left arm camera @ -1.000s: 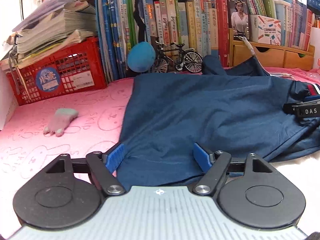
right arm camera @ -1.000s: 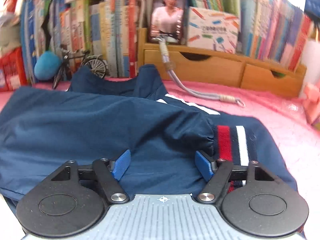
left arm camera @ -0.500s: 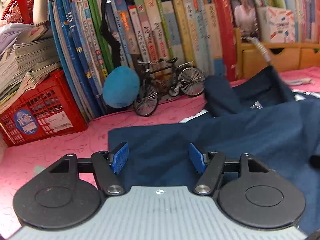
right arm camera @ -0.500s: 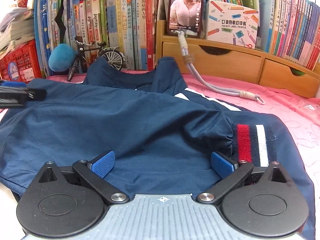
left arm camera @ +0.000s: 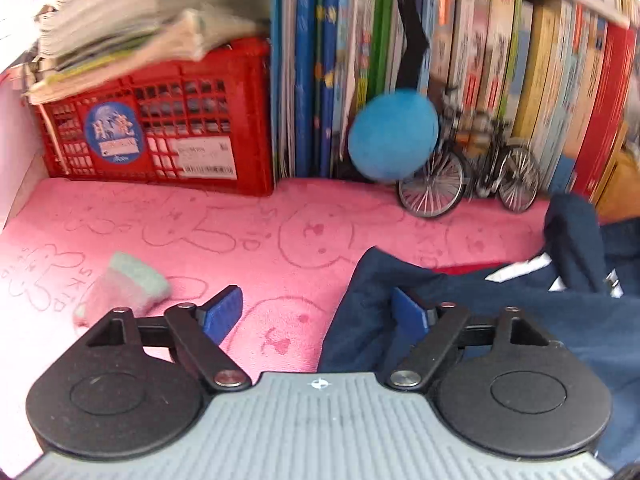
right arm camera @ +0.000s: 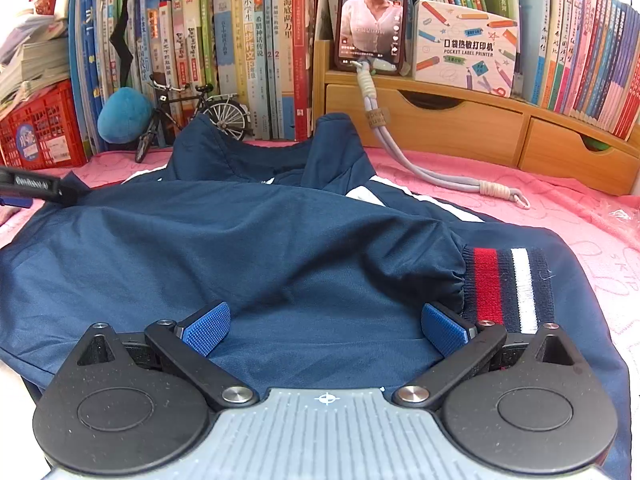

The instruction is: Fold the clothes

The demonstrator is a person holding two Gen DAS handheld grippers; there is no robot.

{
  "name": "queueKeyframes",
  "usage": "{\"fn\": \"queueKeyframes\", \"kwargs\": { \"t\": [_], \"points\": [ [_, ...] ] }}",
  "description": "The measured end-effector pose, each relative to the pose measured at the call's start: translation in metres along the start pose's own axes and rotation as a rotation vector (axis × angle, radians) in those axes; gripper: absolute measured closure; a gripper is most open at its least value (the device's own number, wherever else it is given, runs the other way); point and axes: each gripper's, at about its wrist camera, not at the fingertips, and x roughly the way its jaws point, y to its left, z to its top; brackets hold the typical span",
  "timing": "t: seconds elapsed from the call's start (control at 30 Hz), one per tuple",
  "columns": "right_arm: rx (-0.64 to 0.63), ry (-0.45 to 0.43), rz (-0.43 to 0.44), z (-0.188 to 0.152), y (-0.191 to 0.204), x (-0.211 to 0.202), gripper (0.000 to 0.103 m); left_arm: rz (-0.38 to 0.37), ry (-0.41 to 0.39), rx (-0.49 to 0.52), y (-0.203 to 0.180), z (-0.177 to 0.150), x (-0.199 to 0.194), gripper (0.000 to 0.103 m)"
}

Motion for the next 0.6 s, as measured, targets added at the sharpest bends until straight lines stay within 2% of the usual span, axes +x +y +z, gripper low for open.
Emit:
{"fn": "queueKeyframes", "kwargs": {
  "t": [0.03, 0.13, 0.2, 0.3, 0.43, 0.5, 0.53, 0.6],
  "points": [
    [0.0, 0.0, 0.0, 0.0, 0.0, 0.0, 0.0, -0.009, -0.02, -0.002, 0.001, 0.001, -0.009, 0.024],
    [0.0, 0.0, 0.001, 0.0, 0.0, 0.0, 0.0, -0.065, -0.082, 0.095, -0.014, -0.006, -0.035, 0.024],
    [0.0, 0.0, 0.001, 0.0, 0.0, 0.0, 0.0, -0.128, -0.091, 0.143, -0.023, -0.016, -0.049, 0.023],
    [-0.001, 0.0, 0.002, 0.0, 0.0, 0.0, 0.0, -0.142, -0.063, 0.204, -0.028, -0.035, -0.048, 0.023],
    [-0.001, 0.001, 0.002, 0.0, 0.0, 0.0, 0.0, -0.042, -0.025, 0.19, -0.013, -0.06, -0.03, 0.021],
    [-0.001, 0.001, 0.002, 0.0, -0.001, 0.0, 0.0, -0.034, -0.041, 0.139, 0.002, -0.064, -0.027, 0.013],
    [-0.001, 0.001, 0.002, 0.001, -0.001, 0.0, 0.0, -0.028, -0.03, 0.107, 0.008, -0.062, -0.026, 0.013],
    [-0.001, 0.001, 0.002, 0.001, -0.001, 0.0, 0.0, 0.018, -0.033, 0.121, 0.009, -0.062, -0.029, 0.013]
  ]
}}
